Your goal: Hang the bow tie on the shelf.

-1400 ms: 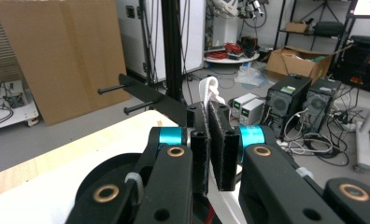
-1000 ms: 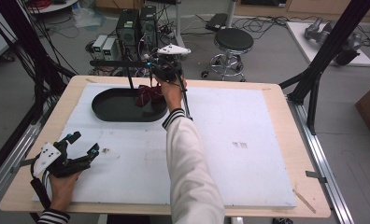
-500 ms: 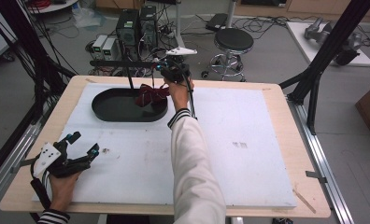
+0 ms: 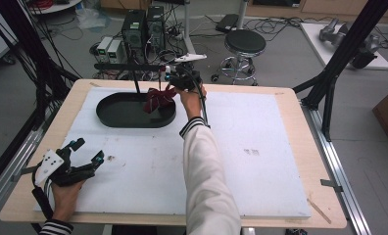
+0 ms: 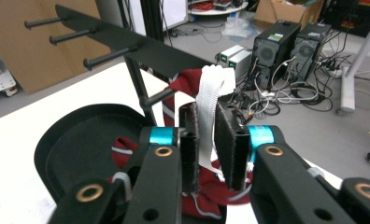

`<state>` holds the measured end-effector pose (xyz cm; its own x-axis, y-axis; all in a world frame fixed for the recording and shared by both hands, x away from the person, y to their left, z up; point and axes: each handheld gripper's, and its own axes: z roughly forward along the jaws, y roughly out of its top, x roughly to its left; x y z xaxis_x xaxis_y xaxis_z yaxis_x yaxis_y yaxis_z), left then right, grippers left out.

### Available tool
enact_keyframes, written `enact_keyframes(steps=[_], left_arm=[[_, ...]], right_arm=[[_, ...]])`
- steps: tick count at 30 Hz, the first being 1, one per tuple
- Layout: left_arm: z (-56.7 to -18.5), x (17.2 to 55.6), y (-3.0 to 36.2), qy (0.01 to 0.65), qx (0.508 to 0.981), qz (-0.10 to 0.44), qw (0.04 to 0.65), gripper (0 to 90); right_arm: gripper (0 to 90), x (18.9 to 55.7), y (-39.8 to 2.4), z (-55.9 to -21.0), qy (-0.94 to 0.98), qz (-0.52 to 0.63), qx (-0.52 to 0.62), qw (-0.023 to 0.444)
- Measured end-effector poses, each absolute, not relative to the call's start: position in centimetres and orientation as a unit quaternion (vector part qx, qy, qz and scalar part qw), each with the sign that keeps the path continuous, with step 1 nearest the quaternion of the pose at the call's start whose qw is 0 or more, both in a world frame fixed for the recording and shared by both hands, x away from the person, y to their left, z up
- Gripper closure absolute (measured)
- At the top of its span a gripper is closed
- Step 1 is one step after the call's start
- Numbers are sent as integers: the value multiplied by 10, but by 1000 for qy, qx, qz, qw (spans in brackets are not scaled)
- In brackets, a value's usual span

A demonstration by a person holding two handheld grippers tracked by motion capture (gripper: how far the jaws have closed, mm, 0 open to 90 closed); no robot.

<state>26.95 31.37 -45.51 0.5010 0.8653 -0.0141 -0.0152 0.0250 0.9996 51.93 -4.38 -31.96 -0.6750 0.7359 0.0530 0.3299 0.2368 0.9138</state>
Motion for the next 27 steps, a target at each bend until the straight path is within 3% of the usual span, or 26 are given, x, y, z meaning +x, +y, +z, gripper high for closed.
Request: enact_keyframes(steps=[4,6,7,8,9,10,15,24,27], left_arm=[[-455,269,314,353,603,354,622,139],[-455,270,314,353,604,353,622,139],[-455,270,314,352,604,353,621,139],[-455,269,314,352,603,355,622,140],[-455,269,314,352,603,355,622,139],[-455,269,314,352,605,354,620,139],[-455,270,314,354,605,354,620,139],[-455,270,313,357,606,354,616,139],[-455,270,313,355,604,356,618,139]], right_arm=[[670,518,-44,-319,765,503,347,203],[533,516,-43,-318,765,503,345,208],[533,516,-43,-318,765,503,345,208],[414,514,-41,-317,770,494,339,218],[414,514,-41,-317,770,494,339,218],[300,514,-40,-316,775,491,332,219],[107,513,-44,-315,769,502,335,212],[106,487,-79,-303,757,534,312,209],[103,473,-103,-293,771,526,317,168]])
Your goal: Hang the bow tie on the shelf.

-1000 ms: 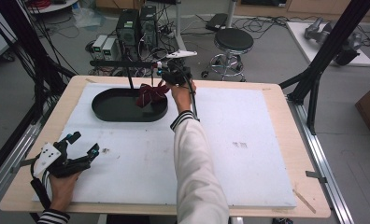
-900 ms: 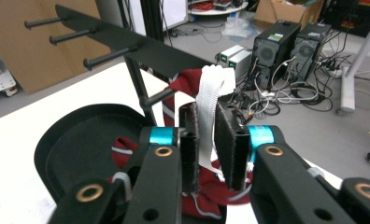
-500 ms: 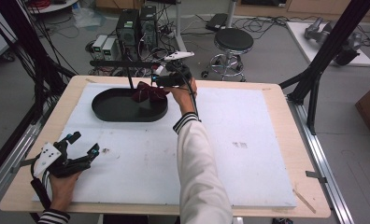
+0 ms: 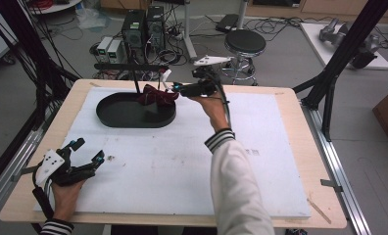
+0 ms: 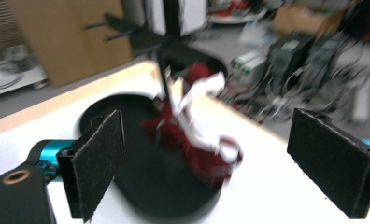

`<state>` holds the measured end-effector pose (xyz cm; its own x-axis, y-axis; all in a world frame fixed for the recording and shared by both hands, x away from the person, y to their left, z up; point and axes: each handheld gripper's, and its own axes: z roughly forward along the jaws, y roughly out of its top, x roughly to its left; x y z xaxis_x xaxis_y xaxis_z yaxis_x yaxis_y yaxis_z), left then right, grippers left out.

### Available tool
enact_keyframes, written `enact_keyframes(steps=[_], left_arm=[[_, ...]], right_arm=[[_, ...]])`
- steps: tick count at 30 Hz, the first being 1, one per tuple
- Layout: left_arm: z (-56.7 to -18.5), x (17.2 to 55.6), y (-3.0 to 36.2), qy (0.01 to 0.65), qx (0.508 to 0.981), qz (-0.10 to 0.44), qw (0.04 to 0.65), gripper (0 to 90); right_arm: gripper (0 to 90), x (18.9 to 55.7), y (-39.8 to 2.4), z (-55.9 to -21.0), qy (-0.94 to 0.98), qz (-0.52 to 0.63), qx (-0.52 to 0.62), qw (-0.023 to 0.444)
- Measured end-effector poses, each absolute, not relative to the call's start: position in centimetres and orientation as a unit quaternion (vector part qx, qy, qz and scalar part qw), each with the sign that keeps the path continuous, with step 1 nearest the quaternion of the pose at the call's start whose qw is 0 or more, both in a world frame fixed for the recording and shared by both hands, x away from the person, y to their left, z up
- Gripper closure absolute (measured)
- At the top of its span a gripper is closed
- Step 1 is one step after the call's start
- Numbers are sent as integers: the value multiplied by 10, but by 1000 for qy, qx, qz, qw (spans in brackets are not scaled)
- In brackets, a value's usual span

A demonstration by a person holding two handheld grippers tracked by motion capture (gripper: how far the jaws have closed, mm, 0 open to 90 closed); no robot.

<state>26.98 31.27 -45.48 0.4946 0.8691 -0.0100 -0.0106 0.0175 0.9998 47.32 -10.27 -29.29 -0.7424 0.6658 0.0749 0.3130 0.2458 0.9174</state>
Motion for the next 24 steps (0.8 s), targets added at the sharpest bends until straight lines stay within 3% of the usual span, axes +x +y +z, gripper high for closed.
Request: enact_keyframes(steps=[2,3,12,13,17,24], left_arm=[[-455,270,313,354,604,357,618,139],[-455,269,313,352,602,360,620,138],[-455,269,313,352,602,360,620,138],[-455,269,313,353,603,359,619,138],[-455,268,313,351,602,361,620,138],[-455,268,313,350,603,364,618,138]], right_arm=[[102,465,-112,-290,770,530,318,160],[103,437,-134,-289,747,555,313,189],[103,344,-212,-309,705,592,309,239],[103,319,-232,-324,692,594,316,260],[103,284,-259,-353,656,604,333,306],[102,257,-277,-405,625,605,347,350]])
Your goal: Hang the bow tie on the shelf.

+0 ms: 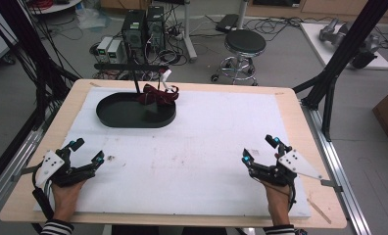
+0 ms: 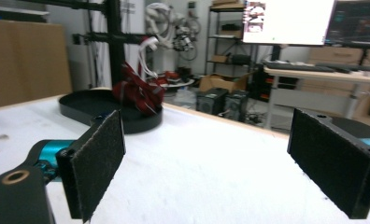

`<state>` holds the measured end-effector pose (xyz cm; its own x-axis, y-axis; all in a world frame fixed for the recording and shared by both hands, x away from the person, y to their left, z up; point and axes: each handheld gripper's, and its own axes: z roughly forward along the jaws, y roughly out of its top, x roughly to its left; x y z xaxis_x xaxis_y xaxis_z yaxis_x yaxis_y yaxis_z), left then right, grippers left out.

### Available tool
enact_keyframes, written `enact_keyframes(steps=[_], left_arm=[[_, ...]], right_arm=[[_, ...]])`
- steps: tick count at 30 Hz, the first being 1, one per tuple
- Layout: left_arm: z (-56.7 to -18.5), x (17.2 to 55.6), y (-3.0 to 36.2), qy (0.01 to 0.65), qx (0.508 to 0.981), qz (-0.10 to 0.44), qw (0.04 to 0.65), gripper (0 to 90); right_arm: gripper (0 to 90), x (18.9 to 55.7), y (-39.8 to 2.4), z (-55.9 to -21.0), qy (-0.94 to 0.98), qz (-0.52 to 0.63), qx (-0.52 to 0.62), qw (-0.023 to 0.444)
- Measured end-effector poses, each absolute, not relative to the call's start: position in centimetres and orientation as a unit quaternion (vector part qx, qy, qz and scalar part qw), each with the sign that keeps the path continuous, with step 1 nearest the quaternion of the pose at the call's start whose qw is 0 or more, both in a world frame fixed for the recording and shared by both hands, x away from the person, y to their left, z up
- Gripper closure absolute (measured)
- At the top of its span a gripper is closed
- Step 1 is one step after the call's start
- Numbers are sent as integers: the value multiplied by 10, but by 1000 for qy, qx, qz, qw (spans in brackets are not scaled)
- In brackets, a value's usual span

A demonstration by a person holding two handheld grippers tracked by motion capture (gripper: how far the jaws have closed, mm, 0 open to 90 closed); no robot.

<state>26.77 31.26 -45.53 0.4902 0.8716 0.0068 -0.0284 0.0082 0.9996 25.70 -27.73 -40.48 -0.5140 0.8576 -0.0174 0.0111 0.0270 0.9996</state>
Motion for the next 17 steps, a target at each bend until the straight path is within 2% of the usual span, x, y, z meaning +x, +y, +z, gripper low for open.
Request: enact_keyframes(steps=[2,7,17], left_arm=[[-455,268,313,350,602,365,618,137],[-455,267,312,350,600,369,618,136],[-455,267,312,351,601,368,616,136]], right_arm=[[103,255,-279,-428,615,604,358,360],[103,260,-281,-450,610,595,378,362],[103,260,-279,-454,612,590,381,363]])
